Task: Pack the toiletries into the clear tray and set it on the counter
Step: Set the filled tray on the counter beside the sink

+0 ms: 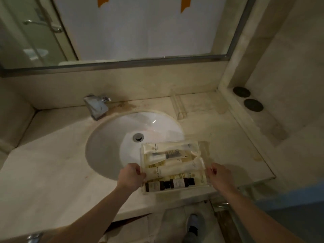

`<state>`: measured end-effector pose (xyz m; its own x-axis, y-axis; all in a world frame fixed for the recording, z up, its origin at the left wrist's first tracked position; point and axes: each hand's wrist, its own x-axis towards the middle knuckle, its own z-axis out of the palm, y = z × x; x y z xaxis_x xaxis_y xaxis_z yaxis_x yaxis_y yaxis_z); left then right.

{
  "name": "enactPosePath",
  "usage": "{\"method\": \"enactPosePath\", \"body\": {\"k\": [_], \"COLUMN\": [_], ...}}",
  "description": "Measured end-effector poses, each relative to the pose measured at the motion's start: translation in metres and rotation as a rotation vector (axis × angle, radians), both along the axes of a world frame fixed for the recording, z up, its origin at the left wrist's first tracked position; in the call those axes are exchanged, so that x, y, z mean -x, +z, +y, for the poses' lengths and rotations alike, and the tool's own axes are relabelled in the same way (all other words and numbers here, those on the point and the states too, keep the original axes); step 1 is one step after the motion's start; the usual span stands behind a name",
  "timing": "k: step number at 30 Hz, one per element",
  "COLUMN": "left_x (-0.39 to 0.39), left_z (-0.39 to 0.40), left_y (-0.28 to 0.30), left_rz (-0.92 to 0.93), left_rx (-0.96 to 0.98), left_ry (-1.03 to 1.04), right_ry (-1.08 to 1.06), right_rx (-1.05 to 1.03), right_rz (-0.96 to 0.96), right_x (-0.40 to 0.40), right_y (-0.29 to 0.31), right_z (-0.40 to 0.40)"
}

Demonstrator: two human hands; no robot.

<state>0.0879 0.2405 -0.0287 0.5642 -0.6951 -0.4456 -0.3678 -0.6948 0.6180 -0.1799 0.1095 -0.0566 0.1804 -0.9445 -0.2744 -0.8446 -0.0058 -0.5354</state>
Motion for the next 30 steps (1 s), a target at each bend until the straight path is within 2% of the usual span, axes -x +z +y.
{"method": "enactPosePath", "body": {"k": [7, 14, 21, 30], "left_x": [0.056, 0.079, 0.09, 0.086], "left_z": [-0.128, -0.223, -0.263, -0.28], "left_y": [0.009, -0.01, -0.023, -0.024], "left_rz": [0.04, 0.066, 0.083, 0.045], "left_rx": [0.014, 0.005, -0.008, 0.018], "left_ry": [-0.082, 0.025, 0.118, 0.169], "right_ry": [-0.193, -0.307, -0.35, -0.363], "right_rx": [0.009, -0.047, -0.012, 0.045], "right_rz": [-0.025, -0.138, -0.215, -0.265], "right_x": [0.065, 0.077, 0.075, 0.058], "right_y": [0.007, -0.013, -0.025, -0.026], "right_z": [-0.091, -0.192, -0.243, -0.265]}}
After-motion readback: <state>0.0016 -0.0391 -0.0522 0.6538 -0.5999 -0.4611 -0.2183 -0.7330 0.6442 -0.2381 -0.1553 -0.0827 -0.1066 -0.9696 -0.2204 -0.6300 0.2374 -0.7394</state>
